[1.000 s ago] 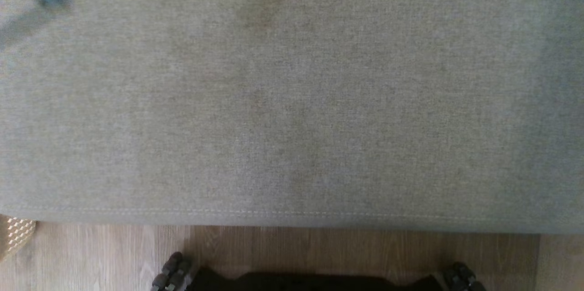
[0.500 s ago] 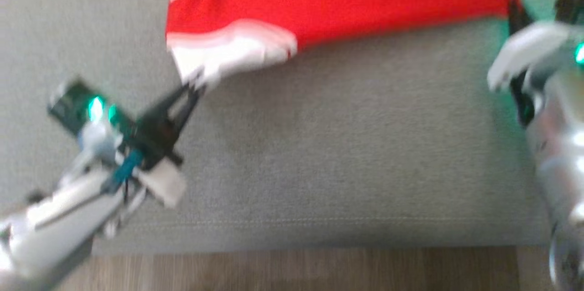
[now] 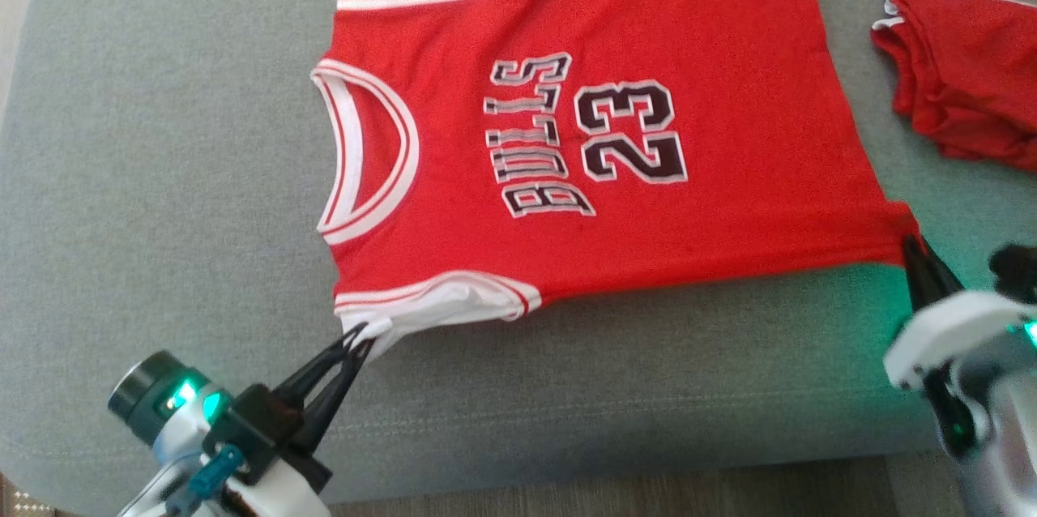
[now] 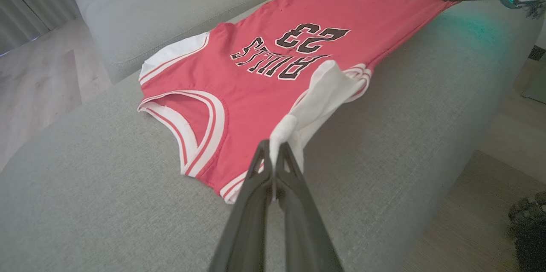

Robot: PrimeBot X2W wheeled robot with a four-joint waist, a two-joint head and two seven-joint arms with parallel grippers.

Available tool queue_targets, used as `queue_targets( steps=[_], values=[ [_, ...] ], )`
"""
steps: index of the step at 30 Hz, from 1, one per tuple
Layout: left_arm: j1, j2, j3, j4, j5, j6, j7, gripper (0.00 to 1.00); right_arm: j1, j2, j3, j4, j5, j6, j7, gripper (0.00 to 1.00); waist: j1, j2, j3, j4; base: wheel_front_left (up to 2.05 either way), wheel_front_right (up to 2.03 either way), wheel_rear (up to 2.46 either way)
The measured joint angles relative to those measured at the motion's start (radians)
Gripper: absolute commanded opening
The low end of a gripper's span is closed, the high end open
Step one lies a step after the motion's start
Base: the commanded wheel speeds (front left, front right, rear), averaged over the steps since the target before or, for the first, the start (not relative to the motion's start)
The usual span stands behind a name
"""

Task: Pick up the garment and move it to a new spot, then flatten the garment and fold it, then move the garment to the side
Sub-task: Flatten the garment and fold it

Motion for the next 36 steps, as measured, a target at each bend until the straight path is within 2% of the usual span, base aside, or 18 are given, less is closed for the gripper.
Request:
queue_targets(
  steps=[4,7,11,15,20,23,28,29,30,31,32,36],
  values=[
    [0.001,0.01,0.002,-0.025,-0.01,-0.005,0.018,0.0,0.128,0.016,-0.062,-0.246,-0.015,0.0,0.142,0.0,0.0,0.0,-0.003,-0.001,0.0,0.0,0.0],
    [-0.016,0.01,-0.002,-0.021,-0.012,-0.043,0.048,0.0,0.162,0.036,-0.091,-0.377,-0.061,0.0,0.266,0.0,0.0,0.0,0.001,0.0,0.0,0.0,0.0],
    [-0.108,-0.004,0.001,0.029,-0.011,-0.103,0.075,0.0,0.15,0.055,-0.112,-0.462,-0.108,0.0,0.389,0.0,0.0,0.0,0.022,0.004,0.0,0.0,0.0],
    [-0.229,-0.06,0.009,0.121,-0.009,-0.177,0.083,0.0,0.08,0.059,-0.117,-0.457,-0.145,0.0,0.454,0.0,0.0,0.0,0.057,0.011,0.0,0.0,0.0],
    [-0.36,-0.138,0.008,0.277,0.03,-0.264,0.072,0.0,-0.054,0.06,-0.115,-0.411,-0.168,0.0,0.464,0.0,0.0,0.0,0.115,0.022,0.0,0.0,0.0],
    [-0.422,-0.172,0.008,0.365,0.053,-0.291,0.06,0.0,-0.119,0.059,-0.109,-0.371,-0.177,0.0,0.433,0.0,0.0001,-0.0001,0.15,0.026,0.0,0.0,0.0],
    [-0.465,-0.213,0.008,0.467,0.074,-0.3,0.036,0.0,-0.207,0.06,-0.086,-0.295,-0.181,0.0,0.37,0.0,0.0002,-0.0001,0.192,0.027,0.0,0.0,0.0],
    [-0.47,-0.222,0.008,0.486,0.085,-0.3,0.029,0.0,-0.221,0.06,-0.084,-0.277,-0.181,0.0,0.358,0.16,0.0002,-0.0001,0.196,0.027,0.0,0.0,0.0],
    [-0.472,-0.231,0.008,0.498,0.094,-0.299,0.023,0.12,-0.233,0.06,-0.085,-0.259,-0.184,0.0,0.346,0.44,0.0002,-0.0001,0.198,0.029,0.0,0.0,0.0],
    [-0.473,-0.244,0.01,0.511,0.1,-0.299,0.019,0.76,-0.24,0.06,-0.091,-0.246,-0.194,0.0,0.327,1.0,0.0002,-0.0001,0.199,0.031,0.0,0.0,0.0],
    [-0.472,-0.256,0.013,0.519,0.1,-0.292,0.016,1.0,-0.244,0.062,-0.096,-0.237,-0.201,0.0,0.305,1.0,0.0002,-0.0001,0.198,0.033,0.0,0.0,0.0],
    [-0.463,-0.299,0.077,0.494,0.107,-0.239,0.01,1.0,-0.244,0.061,-0.108,-0.235,-0.208,0.0,0.224,1.0,0.0002,-0.0001,0.186,0.043,0.0,0.0,0.0]
  ],
)
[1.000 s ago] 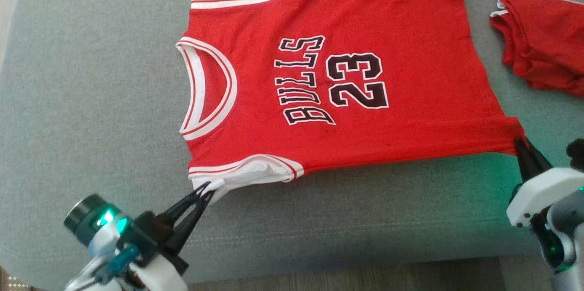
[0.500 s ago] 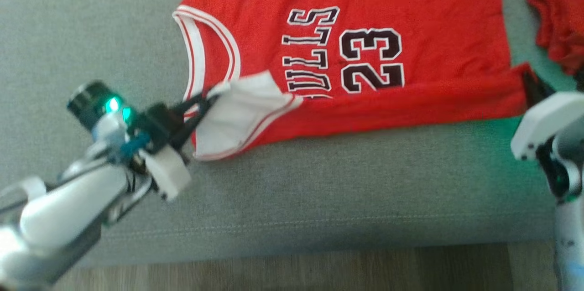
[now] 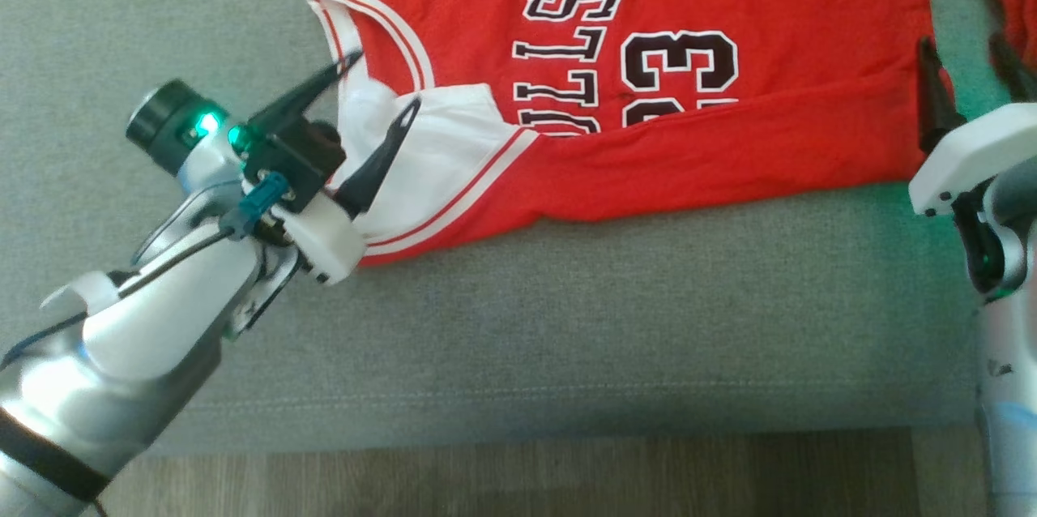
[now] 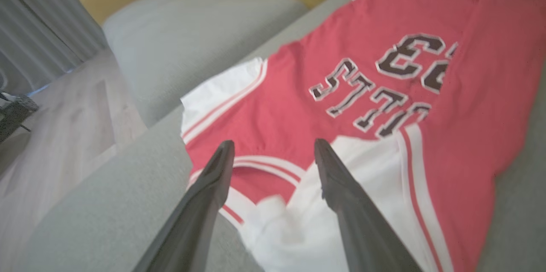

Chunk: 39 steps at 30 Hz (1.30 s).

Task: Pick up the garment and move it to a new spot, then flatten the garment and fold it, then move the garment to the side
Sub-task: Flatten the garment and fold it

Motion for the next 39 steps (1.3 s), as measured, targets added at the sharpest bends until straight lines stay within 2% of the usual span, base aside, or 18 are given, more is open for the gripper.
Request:
queue_targets(
  steps=[1,4,8,10,13,19,21,25,30,33,34,35,37,39],
  values=[
    [0.0,0.0,0.0,0.0,0.0,0.0,0.0,1.0,0.0,0.0,0.0,0.0,0.0,0.0,0.0,1.0,0.0,0.0,0.0,0.0,0.0,0.0,0.0],
    [0.055,-0.013,0.086,-0.082,0.002,0.06,-0.005,1.0,0.044,0.001,-0.004,-0.059,0.018,0.0,-0.044,1.0,0.0,0.0,-0.019,0.007,0.0,0.0,0.0],
    [0.247,-0.026,0.183,-0.159,-0.03,0.141,-0.007,1.0,0.205,0.027,-0.006,-0.144,0.094,0.0,-0.011,1.0,-0.0001,0.0,-0.052,0.013,0.0,0.0,0.0],
    [0.357,-0.042,0.219,-0.179,-0.054,0.161,-0.007,1.0,0.29,0.051,-0.01,-0.179,0.109,0.0,0.013,1.0,-0.0001,0.0,-0.064,0.012,0.0,0.0,0.0],
    [0.477,-0.075,0.26,-0.191,-0.084,0.159,-0.007,1.0,0.344,0.088,-0.035,-0.202,0.132,0.0,0.031,1.0,-0.0001,0.0,-0.072,0.005,0.0,0.0,0.0],
    [0.511,-0.168,0.358,-0.144,-0.14,0.09,-0.007,1.0,0.307,0.106,-0.079,-0.18,0.109,0.0,0.022,1.0,-0.0001,0.0,-0.074,0.009,0.0,0.0,0.0],
    [0.511,-0.185,0.359,-0.084,-0.157,0.067,-0.007,1.0,0.287,0.117,-0.085,-0.154,0.093,0.0,0.01,1.0,-0.0001,0.0,-0.071,0.009,0.0,0.0,0.0],
    [0.51,-0.214,0.354,0.025,-0.175,0.054,0.015,1.0,0.253,0.12,-0.086,-0.117,0.084,0.0,-0.008,1.0,-0.0001,0.0,-0.063,0.008,0.0,0.0,0.0],
    [0.481,-0.236,0.354,0.077,-0.185,0.054,0.019,1.0,0.225,0.124,-0.094,-0.072,0.076,0.0,-0.016,1.0,-0.0001,0.0,-0.051,0.007,0.0,0.0,0.0],
    [0.45,-0.247,0.352,0.101,-0.185,0.033,0.013,1.0,0.196,0.126,-0.118,-0.027,0.062,0.0,-0.015,1.0,-0.0001,0.0,-0.048,0.009,0.0,0.0,0.0],
    [0.441,-0.251,0.35,0.112,-0.184,0.024,0.01,0.89,0.187,0.126,-0.124,-0.012,0.06,0.0,-0.013,1.0,-0.0001,0.0,-0.048,0.01,0.0,0.0,0.0],
    [0.437,-0.254,0.349,0.121,-0.184,0.018,0.01,0.89,0.177,0.126,-0.128,0.003,0.057,0.0,-0.01,1.0,-0.0001,0.0,-0.048,0.011,0.0,0.0,0.0],
    [0.432,-0.257,0.348,0.131,-0.184,0.014,0.01,0.01,0.159,0.126,-0.127,0.025,0.035,0.0,-0.01,1.0,-0.0001,0.0,-0.05,0.012,0.0,0.0,0.0],
    [0.423,-0.257,0.346,0.146,-0.184,-0.002,0.01,0.0,0.143,0.126,-0.114,0.056,0.027,0.0,-0.004,1.0,-0.0001,0.0,-0.054,0.013,0.0,0.0,0.0]
  ],
)
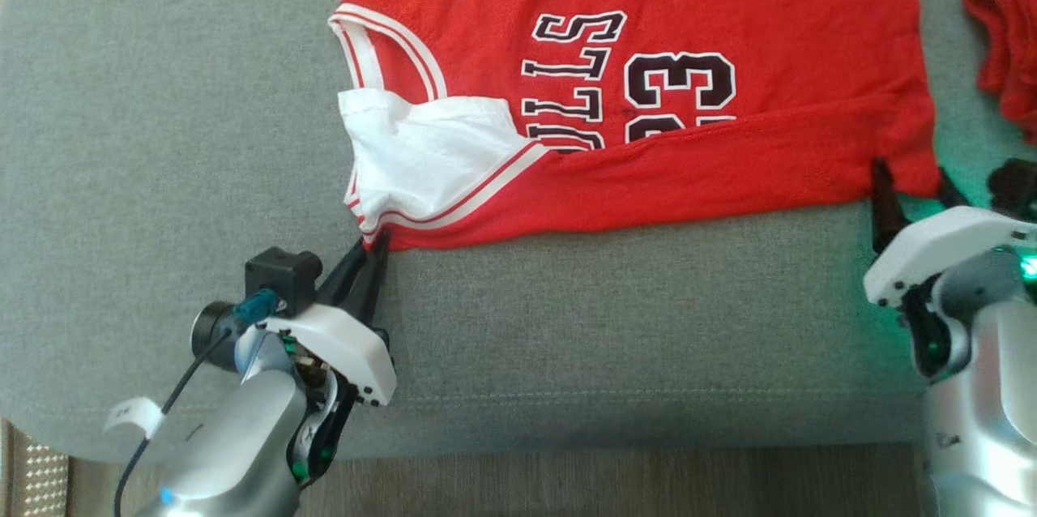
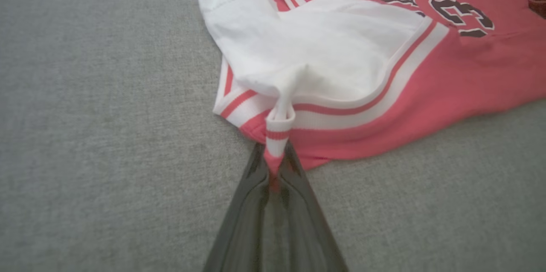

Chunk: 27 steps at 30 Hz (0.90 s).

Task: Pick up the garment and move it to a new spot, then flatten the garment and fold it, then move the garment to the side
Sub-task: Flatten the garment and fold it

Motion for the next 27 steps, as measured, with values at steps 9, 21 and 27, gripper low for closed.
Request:
queue_targets(
  steps=[9,21,27],
  values=[
    [0.02,0.007,-0.008,0.005,-0.001,-0.014,0.002,0.0,0.049,-0.018,0.039,-0.011,0.062,0.0,0.07,0.0,0.0,0.0,-0.047,0.007,0.0,0.0,0.0],
    [0.154,0.149,-0.054,-0.245,-0.043,0.024,0.233,0.0,0.243,-0.075,0.026,-0.224,0.123,0.0,0.216,0.45,0.0,0.0,-0.057,-0.011,0.0,0.0,0.0],
    [0.197,0.184,-0.055,-0.332,-0.047,0.063,0.291,1.0,0.243,-0.07,-0.002,-0.281,0.114,0.0,0.225,1.0,0.0,0.0,-0.058,-0.015,0.0,0.0,0.0]
  ],
)
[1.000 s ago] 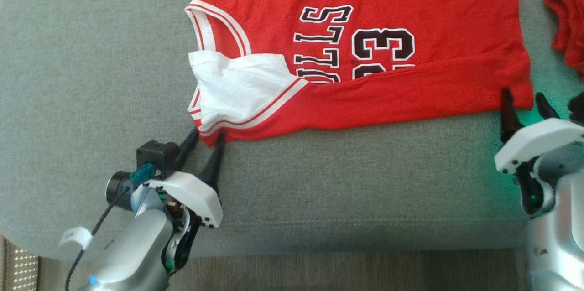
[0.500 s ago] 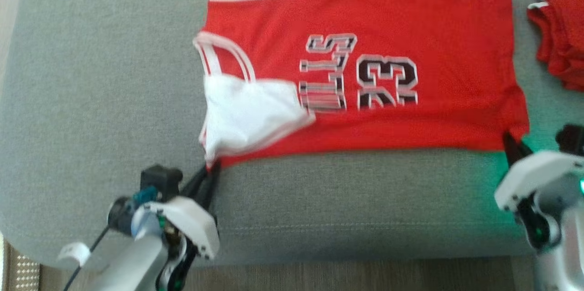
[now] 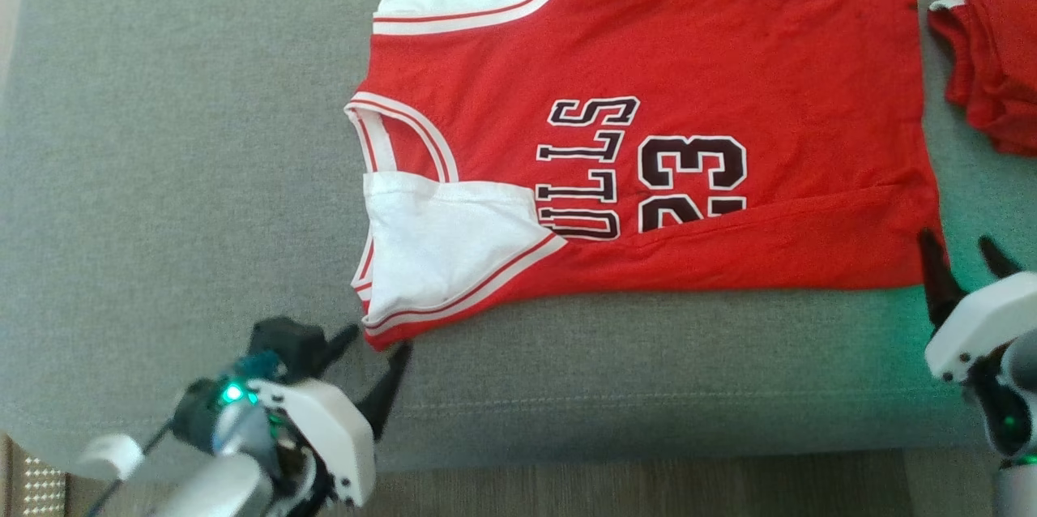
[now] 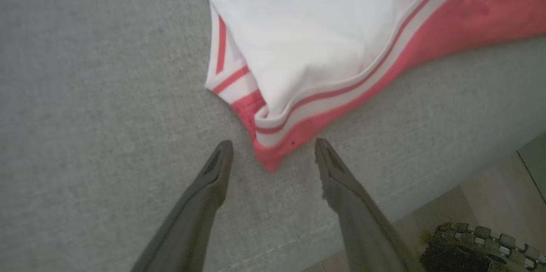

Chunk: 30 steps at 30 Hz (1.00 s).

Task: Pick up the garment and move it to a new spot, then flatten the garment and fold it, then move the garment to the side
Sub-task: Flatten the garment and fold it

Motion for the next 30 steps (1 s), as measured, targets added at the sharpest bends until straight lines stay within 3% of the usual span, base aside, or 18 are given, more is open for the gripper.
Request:
queue_targets(
  steps=[4,7,11,15,19,25,30],
  values=[
    [-0.023,0.054,0.04,-0.11,0.011,0.03,0.018,1.0,-0.004,0.003,-0.002,-0.089,-0.016,0.0,0.0,1.0,0.0,0.0,0.01,-0.006,0.0,0.0,0.0],
    [-0.131,0.096,0.082,-0.188,0.027,0.035,0.052,1.0,-0.008,0.014,0.002,-0.151,-0.031,0.0,0.0,1.0,0.0,0.0,0.028,-0.009,0.0,0.0,0.0],
    [-0.379,0.128,0.132,-0.194,0.025,-0.04,0.128,1.0,-0.031,0.036,0.06,-0.209,-0.032,0.0,0.002,1.0,0.0,0.0,0.068,-0.021,0.0,0.0,0.0],
    [-0.626,0.129,0.137,-0.076,0.0,-0.146,0.251,1.0,-0.088,0.04,0.13,-0.243,-0.031,0.0,0.002,1.0,0.0002,0.0,0.124,-0.047,0.0,0.0,0.0],
    [-0.826,0.115,0.131,0.086,-0.003,-0.216,0.348,1.0,-0.124,0.049,0.176,-0.258,-0.026,0.0,-0.008,1.0,0.0003,0.0,0.187,-0.087,0.0,0.0,0.0],
    [-1.033,0.072,0.108,0.315,0.024,-0.264,0.424,1.0,-0.138,0.06,0.2,-0.246,-0.025,0.0,-0.043,1.0,0.0004,0.0,0.271,-0.163,0.0,0.0,0.0],
    [-1.12,0.051,0.082,0.472,0.052,-0.273,0.45,1.0,-0.163,0.064,0.216,-0.22,-0.015,0.0,-0.07,1.0,0.0003,-0.0001,0.318,-0.224,0.0,0.0,0.0]
  ],
)
